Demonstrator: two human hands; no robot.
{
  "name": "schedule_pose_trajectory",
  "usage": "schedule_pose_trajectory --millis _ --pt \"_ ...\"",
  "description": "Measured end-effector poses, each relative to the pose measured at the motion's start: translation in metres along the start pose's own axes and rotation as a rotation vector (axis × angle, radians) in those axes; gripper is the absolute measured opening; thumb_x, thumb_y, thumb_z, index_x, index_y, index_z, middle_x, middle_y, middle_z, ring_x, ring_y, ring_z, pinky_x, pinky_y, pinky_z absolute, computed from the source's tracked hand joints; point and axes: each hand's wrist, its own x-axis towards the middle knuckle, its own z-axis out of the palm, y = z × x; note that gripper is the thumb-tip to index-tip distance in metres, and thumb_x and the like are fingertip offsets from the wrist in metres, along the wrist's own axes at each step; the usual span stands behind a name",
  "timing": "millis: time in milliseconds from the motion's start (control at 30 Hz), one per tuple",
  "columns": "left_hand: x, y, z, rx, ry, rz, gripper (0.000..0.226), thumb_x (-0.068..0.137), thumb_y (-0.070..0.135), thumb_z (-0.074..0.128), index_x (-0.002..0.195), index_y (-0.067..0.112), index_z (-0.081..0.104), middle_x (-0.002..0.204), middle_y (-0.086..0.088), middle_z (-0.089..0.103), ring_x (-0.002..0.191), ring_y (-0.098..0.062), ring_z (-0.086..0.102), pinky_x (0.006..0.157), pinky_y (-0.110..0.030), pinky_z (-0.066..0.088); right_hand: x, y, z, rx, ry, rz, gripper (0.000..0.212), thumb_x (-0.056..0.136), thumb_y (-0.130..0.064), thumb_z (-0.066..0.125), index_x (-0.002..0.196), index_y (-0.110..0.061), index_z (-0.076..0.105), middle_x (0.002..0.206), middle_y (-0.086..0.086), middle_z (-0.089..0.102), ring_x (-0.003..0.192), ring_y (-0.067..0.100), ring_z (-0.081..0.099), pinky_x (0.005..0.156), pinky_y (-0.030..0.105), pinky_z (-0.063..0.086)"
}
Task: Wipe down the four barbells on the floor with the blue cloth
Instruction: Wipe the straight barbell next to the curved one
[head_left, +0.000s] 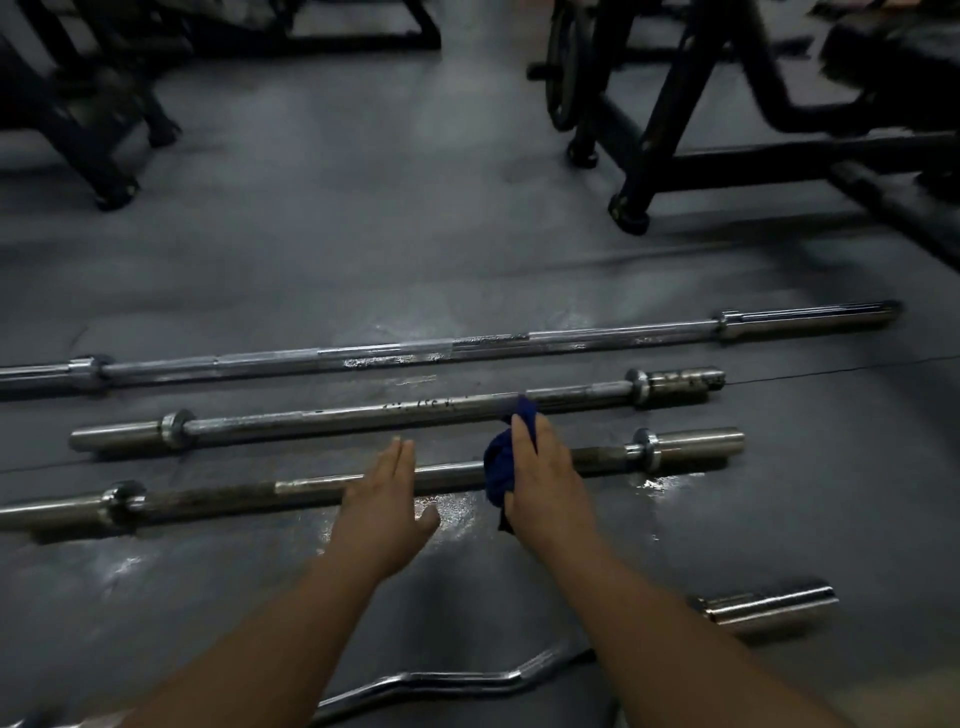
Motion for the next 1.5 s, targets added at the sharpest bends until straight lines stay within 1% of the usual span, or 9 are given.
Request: schedule_pose_trajectory --millis 200,500,633,733,833,933,1133,1300,1500 --pt "-0.022 0.016 -0.024 -0.026 0.076 -0.024 0.093 0.092 0.052 0.053 0.159 0.014 0.002 0.167 -0.004 0.001 0.152 -0.023 0.012 0.12 -0.042 0.023 -0.037 0.009 -0.034 0.021 0.143 0.059 0.089 0.089 -0.021 0.065 0.156 -0.017 0.007 0.161 0.005 0.004 0.142 0.026 0.024 0.107 0.038 0.043" --pt "-0.049 -0.026 -0.017 -0.023 0.073 -0.014 0.094 0.091 0.051 0.057 0.158 0.014 0.002 0.167 -0.006 0.001 0.152 -0.024 0.012 0.121 -0.041 0.02 -0.031 -0.018 -0.042 -0.07 0.143 0.03 0.087 0.088 -0.019 0.065 0.156 -0.016 0.011 0.157 0.005 0.012 0.137 0.025 0.03 0.105 0.037 0.044" --pt "-0.032 -0.016 -0.02 -0.053 0.068 -0.014 0.094 0.091 0.049 0.057 0.159 0.015 0.002 0.167 -0.004 0.0 0.151 -0.024 0.012 0.12 -0.041 0.019 -0.017 -0.024 -0.033 -0.072 0.167 0.012 0.087 0.087 -0.02 0.065 0.155 -0.016 0.012 0.156 0.005 0.013 0.135 0.025 0.031 0.102 0.035 0.044" --pt "-0.011 -0.005 -0.01 -0.049 0.04 0.001 0.092 0.092 0.048 0.055 0.159 0.015 0.001 0.167 -0.004 0.0 0.152 -0.023 0.01 0.12 -0.041 0.018 -0.005 -0.013 -0.014 -0.038 0.132 0.047 0.086 0.088 -0.018 0.063 0.156 -0.018 0.01 0.159 0.004 0.006 0.138 0.025 0.027 0.1 0.036 0.046" --pt "0.006 -0.005 0.008 0.008 -0.01 0.002 0.09 0.093 0.048 0.052 0.158 0.015 -0.001 0.167 -0.005 -0.001 0.152 -0.023 0.008 0.12 -0.043 0.017 0.002 0.004 0.006 0.0 0.079 0.103 0.086 0.09 -0.017 0.062 0.156 -0.02 0.007 0.16 0.004 0.0 0.142 0.026 0.022 0.106 0.037 0.041" --pt "0.017 -0.014 0.023 0.015 -0.027 -0.014 0.092 0.092 0.05 0.053 0.158 0.015 0.0 0.167 -0.005 0.0 0.152 -0.024 0.01 0.12 -0.042 0.018 0.002 0.018 0.025 0.008 0.036 0.156 0.086 0.09 -0.018 0.063 0.156 -0.019 0.007 0.16 0.004 0.001 0.141 0.025 0.02 0.11 0.036 0.035" --pt "0.027 -0.017 0.043 -0.021 -0.028 0.01 0.092 0.092 0.05 0.053 0.158 0.015 0.0 0.167 -0.005 -0.001 0.152 -0.024 0.008 0.121 -0.041 0.017 0.004 0.027 0.053 0.043 -0.028 0.191 0.086 0.09 -0.017 0.061 0.156 -0.02 0.006 0.16 0.004 0.001 0.142 0.025 0.021 0.113 0.037 0.034" --pt "0.042 -0.024 0.052 -0.006 0.008 0.087 0.09 0.092 0.047 0.052 0.158 0.017 -0.001 0.167 -0.003 -0.003 0.153 -0.021 0.004 0.123 -0.04 0.014 0.033 0.023 0.057 0.009 -0.044 0.175 0.084 0.09 -0.018 0.061 0.155 -0.018 0.009 0.158 0.004 0.004 0.136 0.024 0.027 0.105 0.035 0.041" --pt "0.062 -0.029 0.02 0.052 0.045 0.142 0.092 0.092 0.046 0.052 0.158 0.017 -0.005 0.167 -0.002 -0.007 0.153 -0.02 0.003 0.122 -0.04 0.015 0.062 0.009 0.036 0.035 -0.044 0.207 0.083 0.092 -0.015 0.058 0.156 -0.021 0.007 0.161 0.005 0.002 0.144 0.028 0.02 0.111 0.039 0.037"
